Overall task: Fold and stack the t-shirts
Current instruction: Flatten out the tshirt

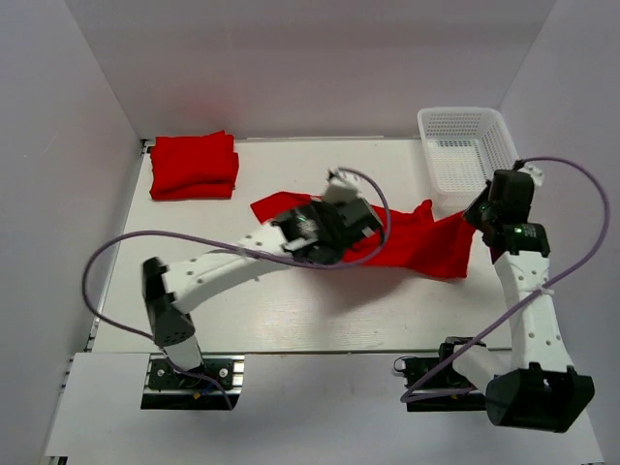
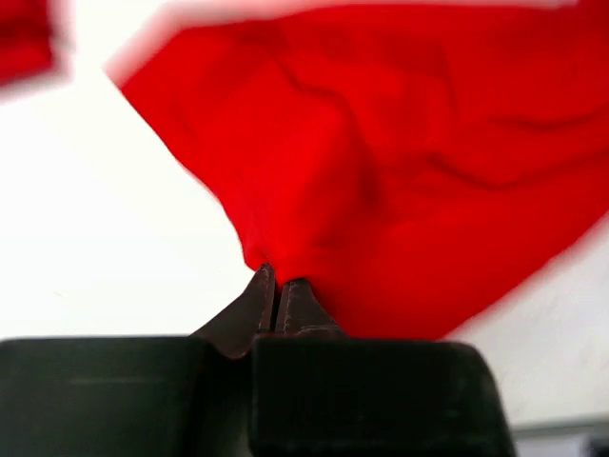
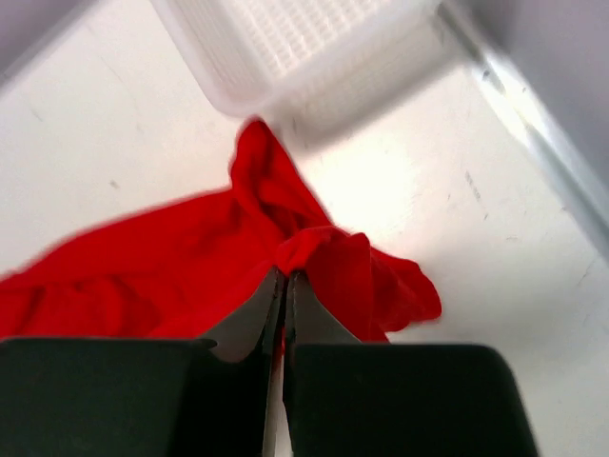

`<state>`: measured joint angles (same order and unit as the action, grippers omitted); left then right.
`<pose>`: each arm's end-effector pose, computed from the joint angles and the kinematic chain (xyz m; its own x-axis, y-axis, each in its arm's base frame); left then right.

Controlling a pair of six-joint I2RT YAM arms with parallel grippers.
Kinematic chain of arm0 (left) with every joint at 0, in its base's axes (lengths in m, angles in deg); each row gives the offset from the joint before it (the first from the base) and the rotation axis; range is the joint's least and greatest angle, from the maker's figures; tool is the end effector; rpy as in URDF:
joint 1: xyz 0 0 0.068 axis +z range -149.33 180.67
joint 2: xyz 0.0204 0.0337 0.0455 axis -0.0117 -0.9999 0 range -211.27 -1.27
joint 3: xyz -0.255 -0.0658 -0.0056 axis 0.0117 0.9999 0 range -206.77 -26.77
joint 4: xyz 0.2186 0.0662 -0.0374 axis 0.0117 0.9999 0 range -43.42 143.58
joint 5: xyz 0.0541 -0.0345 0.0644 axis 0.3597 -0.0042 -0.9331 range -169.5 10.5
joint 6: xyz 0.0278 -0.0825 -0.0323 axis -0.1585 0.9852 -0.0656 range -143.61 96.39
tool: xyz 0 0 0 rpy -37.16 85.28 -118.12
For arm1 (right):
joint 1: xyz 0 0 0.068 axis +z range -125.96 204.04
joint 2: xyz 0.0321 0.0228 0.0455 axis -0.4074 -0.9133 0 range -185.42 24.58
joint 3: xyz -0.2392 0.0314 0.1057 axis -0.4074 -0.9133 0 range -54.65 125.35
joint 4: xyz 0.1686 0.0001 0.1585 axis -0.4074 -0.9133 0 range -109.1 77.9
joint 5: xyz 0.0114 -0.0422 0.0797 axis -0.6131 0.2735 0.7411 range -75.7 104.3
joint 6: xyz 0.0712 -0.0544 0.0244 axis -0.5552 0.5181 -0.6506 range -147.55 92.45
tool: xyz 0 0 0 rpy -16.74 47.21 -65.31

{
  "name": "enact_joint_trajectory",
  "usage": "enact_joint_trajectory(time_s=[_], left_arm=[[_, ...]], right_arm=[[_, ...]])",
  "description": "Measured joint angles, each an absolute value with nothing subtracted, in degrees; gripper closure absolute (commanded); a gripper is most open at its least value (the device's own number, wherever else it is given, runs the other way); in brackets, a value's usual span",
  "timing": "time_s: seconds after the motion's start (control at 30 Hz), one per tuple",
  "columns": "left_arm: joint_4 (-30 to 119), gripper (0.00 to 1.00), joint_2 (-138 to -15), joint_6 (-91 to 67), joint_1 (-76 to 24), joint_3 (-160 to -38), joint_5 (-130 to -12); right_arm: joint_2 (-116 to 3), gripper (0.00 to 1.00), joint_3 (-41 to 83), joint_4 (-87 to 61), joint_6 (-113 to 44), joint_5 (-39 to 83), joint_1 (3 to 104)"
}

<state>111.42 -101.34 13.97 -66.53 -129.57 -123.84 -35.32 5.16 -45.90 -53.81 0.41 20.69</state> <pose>0.1843 -0.2877 0.3157 -0.5963 0.2928 -0.7475 0.2133 0.9554 0.2041 0.2324 -0.0337 0.3067 -0.3860 0.4530 -0.8036 0.4756 0.8442 0.2474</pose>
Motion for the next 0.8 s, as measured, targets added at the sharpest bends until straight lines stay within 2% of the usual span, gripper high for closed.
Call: enact_joint_trajectory(time_s=[0.17,0.27,0.37,0.53,0.63,0.8], left_arm=[[113.9,1.00,-91.7,11.1,-63.9,-140.1,-135.2],[110.7,1.00,-85.6,4.9,-63.6,-141.4,-140.0],[103.0,1.00,-79.2,-4.8,-63.6,-140.8,-143.7],[81.1,1.00,-67.8,-26.7,-65.0,-136.7,-147.6],[74.8,1.00,-66.8,-35.5,-65.4,-140.9,-147.5],[67.6,1.00,-72.1,-47.3,-65.5,-149.2,-148.6]], right_arm=[[-33.9,1.00,18.1,-49.5,-53.4,-3.6,20.7],[-34.2,1.00,27.1,-51.3,-52.5,-7.3,20.7],[-34.2,1.00,35.0,-51.8,-50.9,-9.9,20.7],[-34.5,1.00,46.4,-52.9,-47.0,-9.0,21.1],[-34.1,1.00,52.4,-52.7,-44.7,-6.3,21.5],[-33.7,1.00,62.6,-52.3,-40.8,-3.4,21.5]])
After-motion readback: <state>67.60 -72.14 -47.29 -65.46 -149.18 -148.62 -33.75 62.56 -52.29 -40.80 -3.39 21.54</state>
